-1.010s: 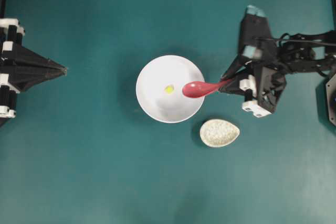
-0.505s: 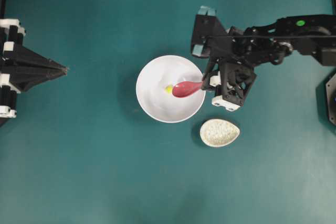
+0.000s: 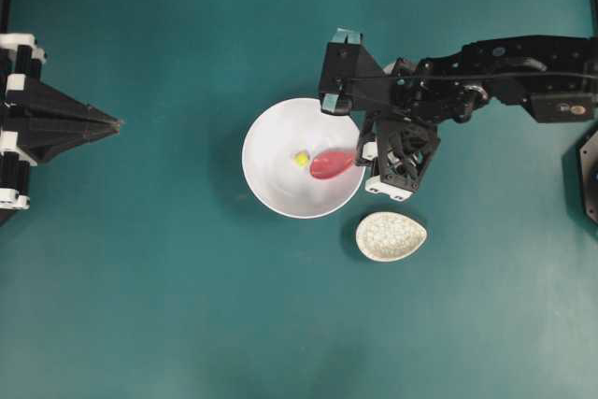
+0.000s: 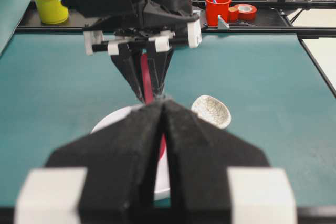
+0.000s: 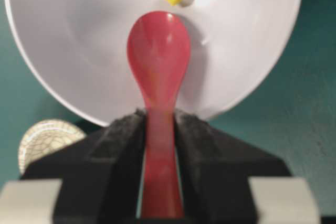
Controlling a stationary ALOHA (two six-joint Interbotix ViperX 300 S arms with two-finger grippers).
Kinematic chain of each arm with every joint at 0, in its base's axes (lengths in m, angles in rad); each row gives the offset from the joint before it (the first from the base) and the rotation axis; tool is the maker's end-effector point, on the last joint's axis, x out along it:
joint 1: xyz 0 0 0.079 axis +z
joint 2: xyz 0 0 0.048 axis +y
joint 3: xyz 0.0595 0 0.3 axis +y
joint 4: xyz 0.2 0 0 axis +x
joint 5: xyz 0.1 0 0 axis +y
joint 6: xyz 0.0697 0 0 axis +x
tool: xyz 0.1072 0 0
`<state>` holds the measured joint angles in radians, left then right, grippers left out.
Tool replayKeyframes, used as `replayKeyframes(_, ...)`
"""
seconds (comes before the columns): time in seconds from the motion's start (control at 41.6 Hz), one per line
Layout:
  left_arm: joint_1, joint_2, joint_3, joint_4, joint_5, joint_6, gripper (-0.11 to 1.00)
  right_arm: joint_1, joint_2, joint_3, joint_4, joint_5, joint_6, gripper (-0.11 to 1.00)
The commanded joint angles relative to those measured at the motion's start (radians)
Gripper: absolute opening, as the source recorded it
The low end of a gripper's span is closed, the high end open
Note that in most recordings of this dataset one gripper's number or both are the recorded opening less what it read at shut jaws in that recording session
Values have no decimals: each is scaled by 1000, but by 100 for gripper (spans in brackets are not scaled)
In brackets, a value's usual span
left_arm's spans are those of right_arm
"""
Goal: Scoop the yellow hexagonal prism block from the bowl with a spoon using the right arm.
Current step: 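Sweep the spoon under the yellow block toward the bowl's left rim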
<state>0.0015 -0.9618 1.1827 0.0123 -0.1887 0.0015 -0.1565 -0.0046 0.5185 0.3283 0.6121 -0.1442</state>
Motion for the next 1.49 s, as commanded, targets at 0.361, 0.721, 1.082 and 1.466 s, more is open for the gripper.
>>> replayKeyframes(0.361, 0, 8, -21, 3, -14, 2, 0, -8, 43, -58, -46, -94, -9, 25)
replayKeyframes(0.721, 0, 8, -20, 2, -14, 2, 0, -8, 57, -84, -75, -181, -11, 25)
replayKeyframes(1.082, 0, 8, -21, 2, -14, 2, 0, -8, 48, -87, -74, -198, -8, 25)
replayKeyframes(1.466, 2, 9, -20, 3, -14, 2, 0, -8, 8, -72, -69, -249, -8, 25)
